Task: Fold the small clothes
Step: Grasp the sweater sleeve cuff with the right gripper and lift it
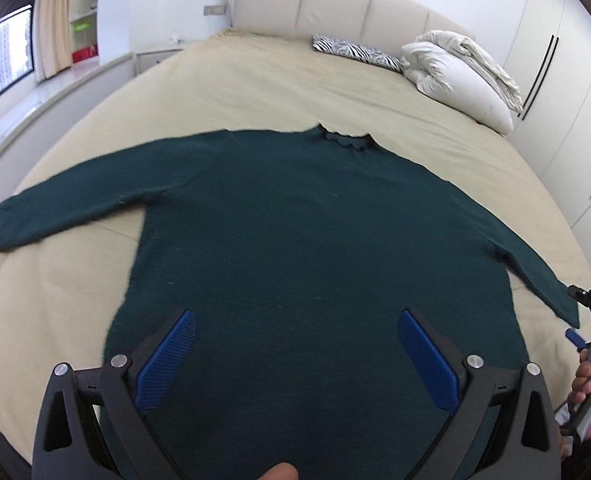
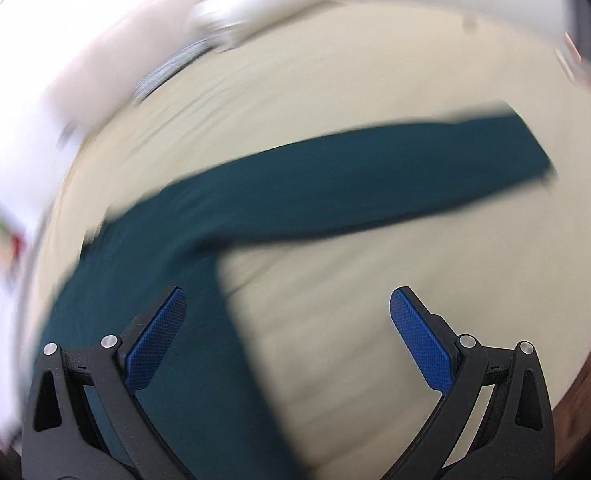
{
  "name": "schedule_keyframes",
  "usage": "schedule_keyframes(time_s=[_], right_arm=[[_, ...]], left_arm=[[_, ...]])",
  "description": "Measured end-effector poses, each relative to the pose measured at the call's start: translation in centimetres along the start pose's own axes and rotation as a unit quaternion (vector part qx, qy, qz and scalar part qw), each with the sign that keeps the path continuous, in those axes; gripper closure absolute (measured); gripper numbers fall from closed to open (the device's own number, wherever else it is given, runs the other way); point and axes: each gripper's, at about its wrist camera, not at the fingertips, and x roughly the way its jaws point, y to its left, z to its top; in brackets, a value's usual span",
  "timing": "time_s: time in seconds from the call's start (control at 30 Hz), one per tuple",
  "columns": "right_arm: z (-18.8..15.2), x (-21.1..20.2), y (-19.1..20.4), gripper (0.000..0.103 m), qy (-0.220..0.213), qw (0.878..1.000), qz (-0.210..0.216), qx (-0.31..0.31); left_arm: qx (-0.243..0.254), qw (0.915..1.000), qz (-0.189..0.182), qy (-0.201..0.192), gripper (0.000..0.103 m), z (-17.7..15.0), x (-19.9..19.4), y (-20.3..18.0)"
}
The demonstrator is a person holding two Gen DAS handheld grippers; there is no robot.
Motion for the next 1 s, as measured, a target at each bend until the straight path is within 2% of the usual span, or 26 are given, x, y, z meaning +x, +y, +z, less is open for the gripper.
schedule_keyframes(time_s=[0.1,0.17,0.27,0.33,0.4,0.47,0.53,0.6,0.67,0.73,0.77,0.83,0.93,1.0], right_arm=[[2.9,0.9,-5.6,0.009,-0.002,0.997,0.012,0.082],[4.2,1.7,-7.7,0.016,-0.005,0.993,0.029,0.111],[6.0,3.2,-10.2,0.022,-0.012,0.987,0.048,0.151],[7.2,4.1,-11.4,0.022,-0.02,0.982,0.062,0.176],[8.5,4.9,-12.2,0.022,-0.03,0.979,0.07,0.19],[9.8,5.8,-13.2,0.025,-0.038,0.976,0.082,0.199],[11.4,6.8,-14.3,0.039,-0.042,0.974,0.084,0.205],[13.0,7.7,-15.0,0.066,-0.04,0.976,0.067,0.203],[14.1,8.4,-14.8,0.076,-0.036,0.98,0.049,0.19],[15.7,8.8,-13.2,0.084,-0.036,0.986,0.031,0.159],[16.1,8.9,-11.8,0.092,-0.036,0.989,0.026,0.141],[17.4,8.7,-8.2,0.093,-0.041,0.995,0.027,0.093],[17.9,9.1,0.2,0.095,-0.039,0.998,0.043,-0.028],[16.4,9.4,7.3,0.095,-0.036,0.989,0.059,-0.129]], left_arm=[[-0.014,0.9996,-0.025,0.006,0.0,0.4,0.9,-0.4],[-0.02,0.9994,-0.029,0.001,0.0,0.6,1.4,-0.7],[-0.016,0.999,-0.023,-0.034,0.0,0.9,1.5,-1.2],[-0.014,0.9986,-0.025,-0.045,0.0,1.3,1.5,-1.3],[-0.022,0.9992,-0.02,-0.028,0.0,1.7,2.1,-1.1],[-0.042,0.999,-0.015,0.011,0.0,2.3,3.1,-0.4],[-0.063,0.9969,-0.039,0.028,0.0,2.7,4.0,0.3],[-0.066,0.9961,-0.05,0.031,0.0,3.0,4.3,0.6],[-0.07,0.9937,-0.08,0.036,0.0,3.3,4.8,0.8],[-0.077,0.991,-0.103,0.036,0.0,3.6,5.1,1.1],[-0.083,0.9893,-0.115,0.033,0.0,4.0,5.2,1.4],[-0.093,0.9871,-0.127,0.028,0.0,4.4,5.4,1.8],[-0.115,0.9814,-0.151,0.03,0.001,5.3,6.2,2.4],[-0.131,0.9769,-0.166,0.031,0.002,5.8,6.7,3.0]])
